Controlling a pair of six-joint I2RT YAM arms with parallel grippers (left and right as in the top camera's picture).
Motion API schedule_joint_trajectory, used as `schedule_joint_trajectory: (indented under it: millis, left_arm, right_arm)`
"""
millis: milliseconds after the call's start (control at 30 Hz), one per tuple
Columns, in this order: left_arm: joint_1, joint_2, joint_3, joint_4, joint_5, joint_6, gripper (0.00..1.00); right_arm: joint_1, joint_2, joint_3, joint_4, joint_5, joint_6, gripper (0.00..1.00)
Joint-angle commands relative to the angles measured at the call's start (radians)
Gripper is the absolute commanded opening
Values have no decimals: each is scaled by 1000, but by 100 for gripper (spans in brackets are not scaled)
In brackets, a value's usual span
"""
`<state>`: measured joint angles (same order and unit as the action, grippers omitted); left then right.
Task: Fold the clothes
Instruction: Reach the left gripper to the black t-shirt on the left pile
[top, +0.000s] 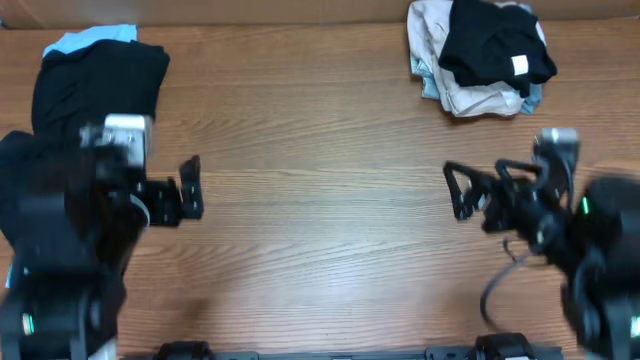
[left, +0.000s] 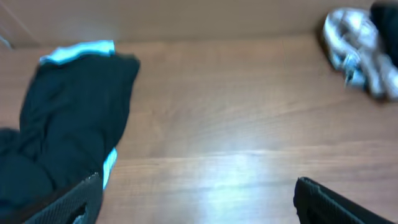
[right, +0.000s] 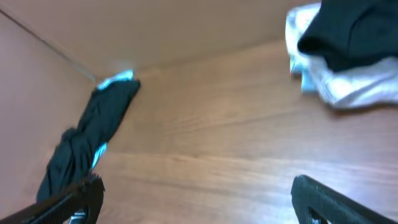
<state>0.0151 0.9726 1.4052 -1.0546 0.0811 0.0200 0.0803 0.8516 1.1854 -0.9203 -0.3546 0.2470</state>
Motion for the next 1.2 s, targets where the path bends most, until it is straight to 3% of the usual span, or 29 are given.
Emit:
schedule_joint_trajectory:
  millis: [0, 367, 533, 800, 967, 1100, 1167]
  left_arm:
    - [5, 154, 139, -73, -51, 76, 100]
    - [29, 394, 163, 66, -92, 117, 100]
    - [175, 543, 163, 228, -91, 195, 100]
    - [428, 740, 163, 436, -76, 147, 100]
    - [530, 848, 163, 510, 58, 146, 100]
    - [554, 944, 163, 556, 77, 242, 85]
    - [555, 988, 163, 557, 77, 291, 84]
  right_arm:
    - [5, 205, 173, -115, -23, -18, 100]
    - [5, 501, 219, -103, -176, -19, 100]
    - [5, 531, 219, -109, -179, -39, 100]
    - [5, 531, 219, -145, -122, -46, 100]
    - [5, 531, 218, -159, -91, -45, 100]
    - [5, 531, 216, -163, -91, -45, 100]
    - [5, 531, 216, -167, -91, -45, 100]
